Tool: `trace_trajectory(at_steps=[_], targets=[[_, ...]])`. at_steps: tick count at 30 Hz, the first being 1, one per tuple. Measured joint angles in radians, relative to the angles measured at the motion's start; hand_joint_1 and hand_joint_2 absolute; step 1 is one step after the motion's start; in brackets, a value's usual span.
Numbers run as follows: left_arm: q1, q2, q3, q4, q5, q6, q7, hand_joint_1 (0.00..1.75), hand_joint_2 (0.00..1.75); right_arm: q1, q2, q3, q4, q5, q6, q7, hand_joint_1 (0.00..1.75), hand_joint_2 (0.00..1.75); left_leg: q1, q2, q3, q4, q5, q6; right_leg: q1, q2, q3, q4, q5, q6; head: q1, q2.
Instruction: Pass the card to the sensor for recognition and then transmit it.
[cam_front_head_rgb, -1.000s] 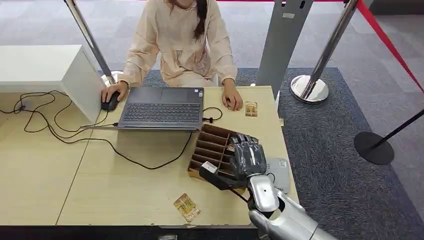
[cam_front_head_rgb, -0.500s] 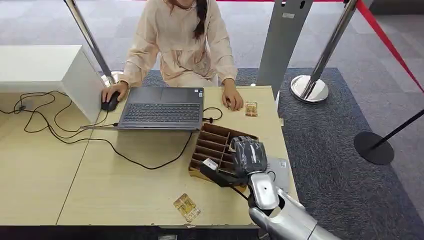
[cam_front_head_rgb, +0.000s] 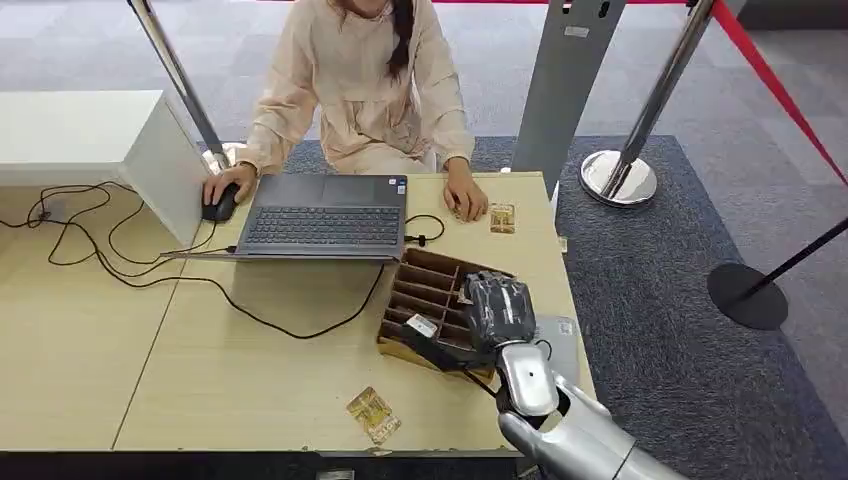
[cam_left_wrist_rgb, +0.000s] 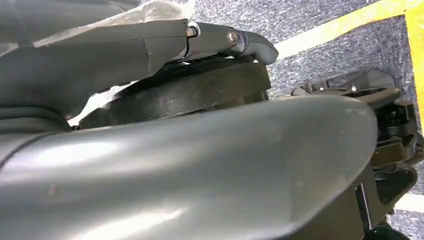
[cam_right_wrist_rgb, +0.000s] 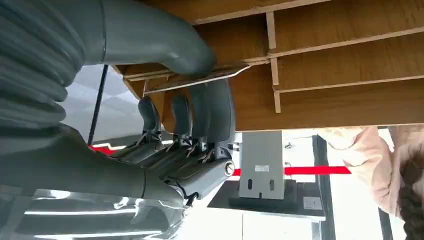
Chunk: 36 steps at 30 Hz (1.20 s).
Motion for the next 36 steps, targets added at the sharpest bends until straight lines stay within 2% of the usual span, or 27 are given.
trace_trajectory(at_steps=[4,9,19,31,36], targets=[[0.0,0.001,0.0,0.0,0.0,0.0,-0.001,0.0,0.0,0.0,0.0,0.0,0.0,0.003,0.003,0.006,1.36,1.75,0.0,0.0,0.0,0.0,0.0,0.0,0.0,0.0,0.0,0.0,0.0,0.0,0.0,0.0],[0.001,0.002,0.0,0.0,0.002,0.0,-0.005,0.0,0.0,0.0,-0.002,-0.001,-0.008,0.015,-0.005,0.013,1.43,1.75,0.0,0.0,0.0,0.0,0.0,0.0,0.0,0.0,0.0,0.0,0.0,0.0,0.0,0.0],[0.002,0.002,0.0,0.0,0.002,0.0,-0.006,0.0,0.0,0.002,-0.013,-0.001,-0.056,0.051,0.01,0.024,1.43,1.75,0.0,0.0,0.0,0.0,0.0,0.0,0.0,0.0,0.0,0.0,0.0,0.0,0.0,0.0],[0.002,0.003,0.0,0.0,-0.011,-0.002,-0.006,0.0,0.0,0.0,-0.016,-0.007,-0.059,0.056,-0.031,0.015,1.38,1.75,0.0,0.0,0.0,0.0,0.0,0.0,0.0,0.0,0.0,0.0,0.0,0.0,0.0,0.0],[0.002,0.003,0.0,0.0,-0.007,-0.002,-0.009,0.0,0.0,0.002,-0.024,-0.016,-0.102,0.069,-0.053,0.018,1.34,1.75,0.0,0.0,0.0,0.0,0.0,0.0,0.0,0.0,-0.001,0.0,0.0,0.0,0.0,0.0]])
